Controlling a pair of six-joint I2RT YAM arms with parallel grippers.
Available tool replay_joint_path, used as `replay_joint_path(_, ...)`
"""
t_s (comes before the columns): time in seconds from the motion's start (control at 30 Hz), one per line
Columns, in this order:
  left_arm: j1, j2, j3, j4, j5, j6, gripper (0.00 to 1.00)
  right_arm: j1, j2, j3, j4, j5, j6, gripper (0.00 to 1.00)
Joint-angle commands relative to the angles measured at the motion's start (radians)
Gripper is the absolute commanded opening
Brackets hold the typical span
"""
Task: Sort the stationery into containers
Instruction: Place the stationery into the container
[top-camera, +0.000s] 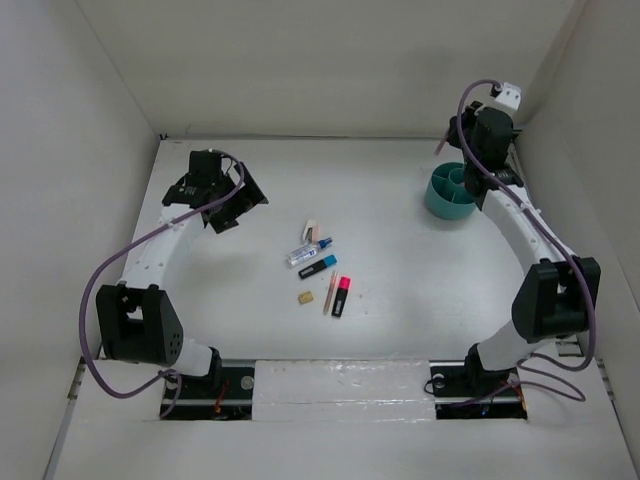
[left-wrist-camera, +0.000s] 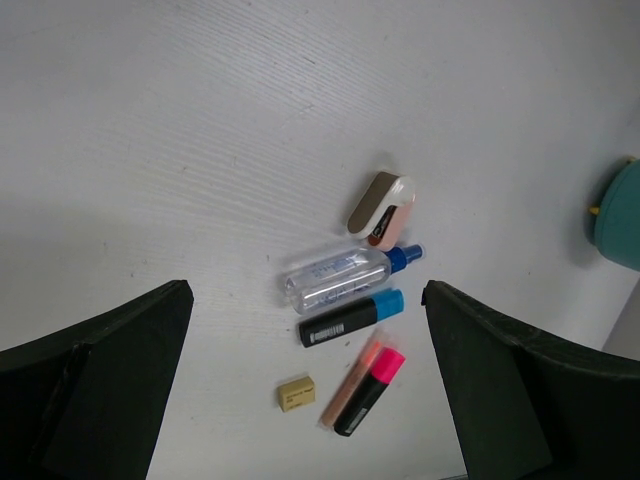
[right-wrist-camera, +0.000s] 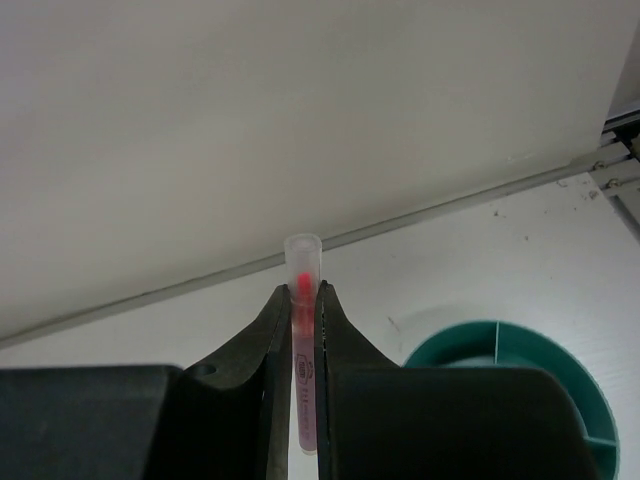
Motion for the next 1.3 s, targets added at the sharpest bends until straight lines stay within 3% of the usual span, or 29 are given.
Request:
replay_joint_path(0.0, 0.000, -0.050, -0.026, 0.040, 0.008, 0.016, 1.00, -0.026, 0.051, 0.041, 0.194, 0.021, -0.020, 0.00)
replay_joint_path(0.13, 0.000, -0.063, -0.050, 0.049, 0.008, 0.016, 1.00, -0.026, 0.089, 0.050, 0.274, 0.112, -0.066, 0.00)
replay_joint_path(0.4, 0.000, -0.092, -0.068, 0.049, -0.021, 0.016, 1.00, -0.092, 0.122, 0.025, 0.263, 0.155, -0.098, 0.00)
replay_joint_path(0.83, 0.000, -0.083, -0.078, 0.049, -0.001, 0.016, 1.00, -0.144, 0.092, -0.126, 0.263, 0.134, -0.109, 0.00)
replay_joint_path(1.27, 0.000, -0.064, -0.078, 0.058, 0.026, 0.016, 1.00, -0.144, 0.132, -0.146, 0.254, 0.125, -0.089, 0.00)
